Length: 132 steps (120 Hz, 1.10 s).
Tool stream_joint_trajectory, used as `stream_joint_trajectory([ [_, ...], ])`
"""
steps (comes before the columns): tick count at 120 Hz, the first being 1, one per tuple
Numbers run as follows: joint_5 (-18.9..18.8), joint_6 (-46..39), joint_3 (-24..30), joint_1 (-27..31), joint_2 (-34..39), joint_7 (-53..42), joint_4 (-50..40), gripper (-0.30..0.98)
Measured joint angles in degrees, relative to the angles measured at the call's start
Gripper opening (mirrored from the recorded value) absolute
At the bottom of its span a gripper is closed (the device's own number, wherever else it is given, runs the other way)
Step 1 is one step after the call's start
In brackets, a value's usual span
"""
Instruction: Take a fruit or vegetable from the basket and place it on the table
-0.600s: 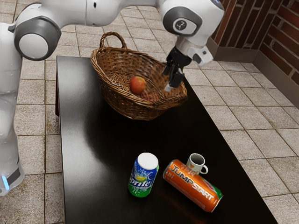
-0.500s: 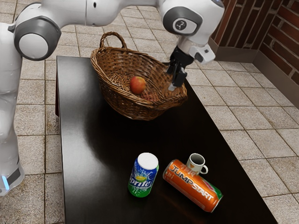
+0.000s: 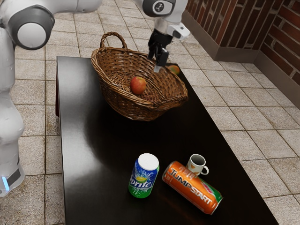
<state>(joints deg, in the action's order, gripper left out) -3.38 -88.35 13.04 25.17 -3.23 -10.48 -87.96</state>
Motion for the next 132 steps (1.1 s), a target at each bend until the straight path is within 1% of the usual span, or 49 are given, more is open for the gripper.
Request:
stream_joint_trajectory([
  [6,1.38,-0.24,0.29,2.33,-0.46,-0.74,-0.84,0.69],
  [14,2.94,-0.75,1.09,3.36,-0.71,-1.65,-1.46,0.69],
  [28,6.51,-1.66,1.57,-0.34,-0.35,-3.01,-4.13,0.69],
  [35,7.57,-1.99,1.36,-1.9,-0.27,-3.72,-4.91,0.68],
  [41,8.16,-2.21,1.31,-1.93,-0.43,-4.32,-5.14,0.68],
  [65,9.17,-2.76,1.26,3.04,-1.89,-6.33,-5.25,0.69],
  [78,9.38,-2.95,1.09,3.4,-1.81,-7.18,-6.92,0.69],
  [103,9.51,-2.76,-1.18,3.48,0.06,-8.44,-9.98,0.69],
  [132,10.69,-2.73,-1.44,3.39,0.24,-9.44,-12.36,0.69],
])
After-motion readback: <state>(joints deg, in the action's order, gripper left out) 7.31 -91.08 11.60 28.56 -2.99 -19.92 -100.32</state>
